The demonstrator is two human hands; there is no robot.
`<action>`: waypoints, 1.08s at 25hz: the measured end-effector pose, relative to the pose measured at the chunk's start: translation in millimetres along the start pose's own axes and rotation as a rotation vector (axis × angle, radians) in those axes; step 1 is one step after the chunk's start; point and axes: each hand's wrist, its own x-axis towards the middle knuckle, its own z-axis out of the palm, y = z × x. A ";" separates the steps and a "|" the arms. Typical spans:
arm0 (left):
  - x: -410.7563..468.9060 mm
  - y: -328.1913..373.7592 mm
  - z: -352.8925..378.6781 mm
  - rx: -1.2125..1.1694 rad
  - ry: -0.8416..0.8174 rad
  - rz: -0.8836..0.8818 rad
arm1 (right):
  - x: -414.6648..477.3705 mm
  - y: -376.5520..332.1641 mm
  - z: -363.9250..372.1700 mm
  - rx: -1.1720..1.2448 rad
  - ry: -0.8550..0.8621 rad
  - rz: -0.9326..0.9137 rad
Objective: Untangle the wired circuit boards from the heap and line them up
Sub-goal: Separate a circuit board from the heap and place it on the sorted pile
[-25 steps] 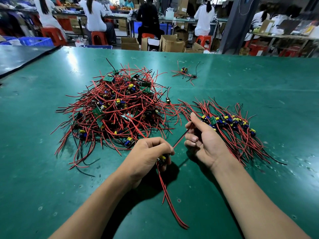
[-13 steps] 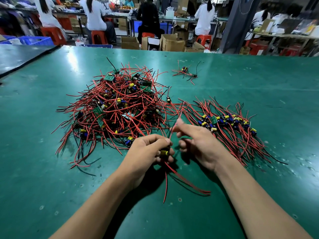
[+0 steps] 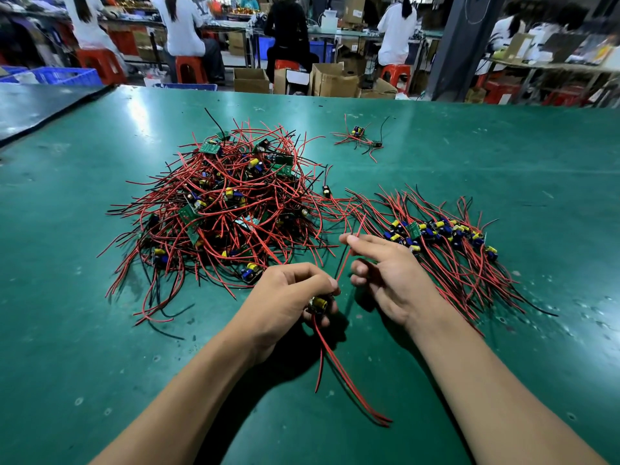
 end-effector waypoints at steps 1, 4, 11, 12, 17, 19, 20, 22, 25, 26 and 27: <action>-0.5 0.6 0.4 0.017 -0.017 0.003 | 1.2 -1.9 -1.2 0.050 0.025 0.006; -2.5 2.5 1.1 0.059 -0.059 0.007 | 4.0 -5.5 -5.7 0.150 0.086 0.012; -2.4 2.7 -0.4 -0.035 -0.040 -0.027 | 5.8 -2.4 -10.6 0.034 0.058 -0.004; -2.2 2.4 -2.0 -0.080 -0.043 -0.025 | 7.2 -1.5 -10.3 0.000 0.046 0.017; -2.1 7.3 -14.7 -0.250 -0.119 0.015 | 4.2 -0.2 -13.5 -0.260 -0.093 0.038; -2.6 11.8 -15.9 -0.292 -0.089 0.072 | -5.5 -3.2 -17.5 -0.361 -0.300 0.074; -2.8 13.5 -16.4 -0.310 -0.063 0.110 | -10.5 -6.0 -18.6 -0.377 -0.417 0.121; -3.7 16.1 -16.4 -0.328 -0.015 0.160 | -18.5 -11.6 -18.5 -0.392 -0.601 0.189; -4.3 16.3 -14.0 -0.350 0.070 0.185 | -22.2 -12.2 -10.1 -0.236 -0.641 0.142; -4.3 16.4 -12.9 -0.352 0.106 0.204 | -22.3 -10.3 -4.5 -0.156 -0.594 0.101; -4.0 16.4 -12.4 -0.348 0.143 0.226 | -21.3 -7.6 1.0 -0.096 -0.529 0.052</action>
